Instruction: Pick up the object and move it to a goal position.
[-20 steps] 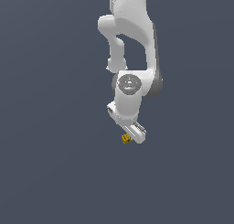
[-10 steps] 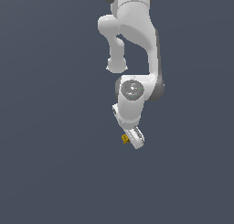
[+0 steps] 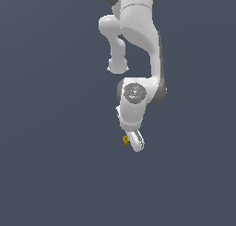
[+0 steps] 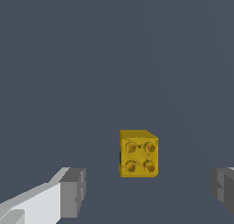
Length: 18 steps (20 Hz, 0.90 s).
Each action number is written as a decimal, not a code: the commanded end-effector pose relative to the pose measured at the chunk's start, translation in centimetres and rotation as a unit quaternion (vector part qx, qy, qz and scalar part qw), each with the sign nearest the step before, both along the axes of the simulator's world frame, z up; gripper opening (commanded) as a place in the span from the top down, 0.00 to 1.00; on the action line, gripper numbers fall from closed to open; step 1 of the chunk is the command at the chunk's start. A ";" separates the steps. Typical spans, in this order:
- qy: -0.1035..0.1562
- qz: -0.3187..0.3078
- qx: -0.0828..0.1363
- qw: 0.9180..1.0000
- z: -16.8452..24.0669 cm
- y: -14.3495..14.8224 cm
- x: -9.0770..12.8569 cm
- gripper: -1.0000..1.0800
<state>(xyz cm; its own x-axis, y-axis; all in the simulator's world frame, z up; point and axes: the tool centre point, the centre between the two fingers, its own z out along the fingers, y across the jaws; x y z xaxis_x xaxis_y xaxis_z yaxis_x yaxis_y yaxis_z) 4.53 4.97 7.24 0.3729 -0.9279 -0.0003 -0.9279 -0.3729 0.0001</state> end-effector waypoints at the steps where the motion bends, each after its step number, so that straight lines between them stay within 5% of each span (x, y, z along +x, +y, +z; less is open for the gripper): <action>1: 0.000 -0.004 0.000 1.000 0.0 0.0 0.0 0.04; 18: 0.000 -0.004 0.000 1.000 -5.1 0.0 0.0 0.04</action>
<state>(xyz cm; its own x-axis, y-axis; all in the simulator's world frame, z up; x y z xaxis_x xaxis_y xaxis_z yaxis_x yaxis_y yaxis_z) 4.42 4.94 2.31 0.3657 -0.9307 -0.0007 -0.9307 -0.3657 0.0019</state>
